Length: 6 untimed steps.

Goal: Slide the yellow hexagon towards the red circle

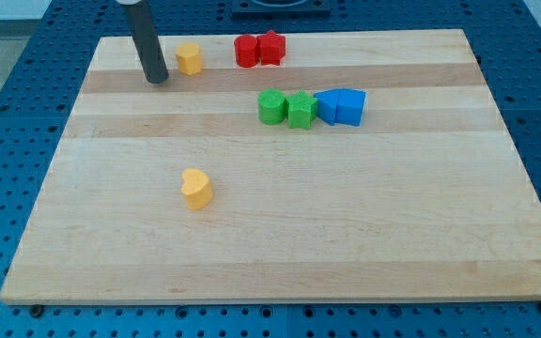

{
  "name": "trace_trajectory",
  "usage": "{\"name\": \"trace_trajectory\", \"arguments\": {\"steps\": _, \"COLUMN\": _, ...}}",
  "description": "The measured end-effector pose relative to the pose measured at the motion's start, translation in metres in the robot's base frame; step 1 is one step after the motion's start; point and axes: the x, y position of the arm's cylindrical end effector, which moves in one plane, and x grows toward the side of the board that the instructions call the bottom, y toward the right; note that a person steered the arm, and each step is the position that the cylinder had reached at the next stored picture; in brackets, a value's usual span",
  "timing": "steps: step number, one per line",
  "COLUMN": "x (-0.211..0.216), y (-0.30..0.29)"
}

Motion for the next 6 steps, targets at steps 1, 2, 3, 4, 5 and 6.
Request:
{"name": "trace_trajectory", "arguments": {"steps": 1, "x": -0.016, "y": -0.001}}
{"name": "trace_trajectory", "arguments": {"steps": 2, "x": -0.031, "y": 0.007}}
{"name": "trace_trajectory", "arguments": {"steps": 3, "x": -0.037, "y": 0.025}}
{"name": "trace_trajectory", "arguments": {"steps": 4, "x": -0.037, "y": 0.035}}
{"name": "trace_trajectory", "arguments": {"steps": 5, "x": -0.042, "y": 0.038}}
{"name": "trace_trajectory", "arguments": {"steps": 6, "x": -0.073, "y": 0.039}}
